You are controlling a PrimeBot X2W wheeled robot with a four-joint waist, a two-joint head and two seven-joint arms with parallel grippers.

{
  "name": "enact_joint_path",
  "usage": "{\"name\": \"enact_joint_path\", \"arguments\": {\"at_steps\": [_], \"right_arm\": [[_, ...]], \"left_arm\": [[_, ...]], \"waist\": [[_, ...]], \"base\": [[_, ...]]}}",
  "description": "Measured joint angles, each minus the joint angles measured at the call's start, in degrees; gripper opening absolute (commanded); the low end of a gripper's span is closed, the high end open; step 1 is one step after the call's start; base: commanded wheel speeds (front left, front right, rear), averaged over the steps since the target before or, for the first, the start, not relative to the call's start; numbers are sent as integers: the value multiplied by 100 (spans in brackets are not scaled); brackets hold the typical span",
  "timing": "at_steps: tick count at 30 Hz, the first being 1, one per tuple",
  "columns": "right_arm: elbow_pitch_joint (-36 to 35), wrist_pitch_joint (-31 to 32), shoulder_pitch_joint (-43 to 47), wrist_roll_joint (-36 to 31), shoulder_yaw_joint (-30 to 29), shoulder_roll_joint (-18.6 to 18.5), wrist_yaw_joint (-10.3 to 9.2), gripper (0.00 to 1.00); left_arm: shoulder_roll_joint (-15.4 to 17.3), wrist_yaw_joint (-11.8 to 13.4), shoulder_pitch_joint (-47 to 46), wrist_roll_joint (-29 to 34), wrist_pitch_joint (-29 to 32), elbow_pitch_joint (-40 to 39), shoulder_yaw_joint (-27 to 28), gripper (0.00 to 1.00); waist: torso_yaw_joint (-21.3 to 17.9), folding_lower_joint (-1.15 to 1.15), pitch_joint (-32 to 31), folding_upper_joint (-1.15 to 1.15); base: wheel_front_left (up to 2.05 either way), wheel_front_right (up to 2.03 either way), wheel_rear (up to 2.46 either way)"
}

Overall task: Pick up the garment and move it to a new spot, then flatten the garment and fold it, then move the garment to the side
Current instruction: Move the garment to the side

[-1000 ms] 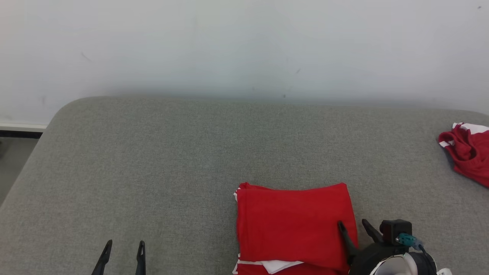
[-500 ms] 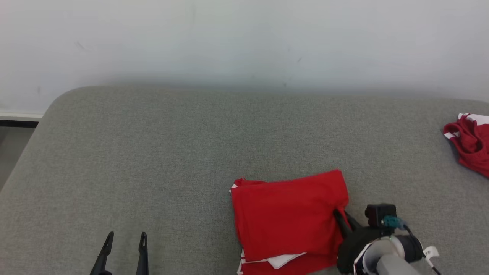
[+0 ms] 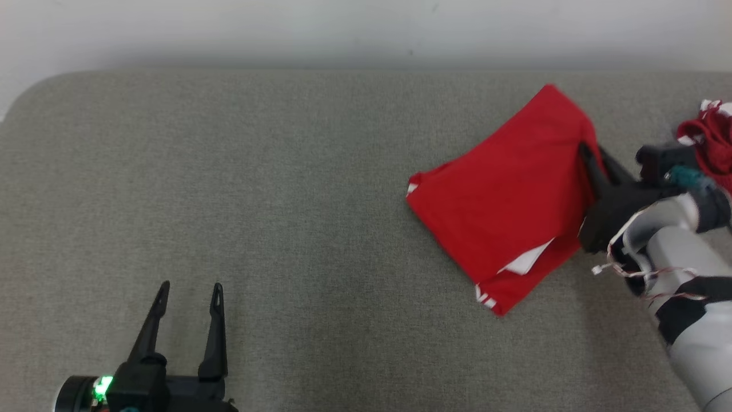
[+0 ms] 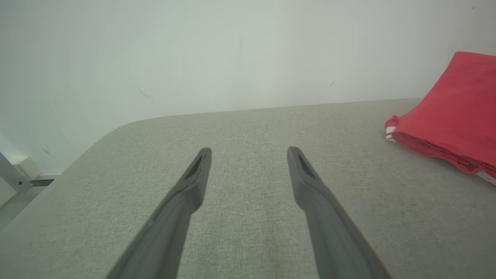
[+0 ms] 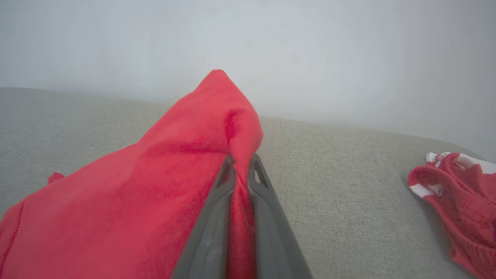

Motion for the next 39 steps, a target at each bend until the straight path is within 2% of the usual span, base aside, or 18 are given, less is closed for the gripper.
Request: {"name": "enact_joint_path", "arguments": {"at_steps": [7, 14, 23, 31, 39], "right_arm": [[-253, 68, -786, 152, 67, -810, 0, 0], [-427, 180, -1332, 227, 158, -1457, 0, 0], [-517, 538, -2081, 369, 194, -1982, 0, 0], [-471, 829, -2429, 315, 350, -2662, 0, 0], [-391, 996, -2435, 453, 501, -3332, 0, 0]], "left_arm": [[24, 62, -324, 81, 0, -491, 44, 100], [161, 114, -480, 225, 0, -905, 71, 100], [347, 165, -664, 360, 0, -1448, 23, 100], [479, 192, -754, 416, 0, -1740, -33, 100], [565, 254, -806, 449, 0, -1985, -70, 100]], "waist": [[-249, 1, 656, 0], [-699, 0, 1161, 0], [-1144, 1, 1838, 1], [-1342, 1, 2368, 1], [-1417, 0, 2634, 0]], "base": [[0, 0, 0], [0, 0, 0], [0, 0, 0], [0, 0, 0], [0, 0, 0]]}}
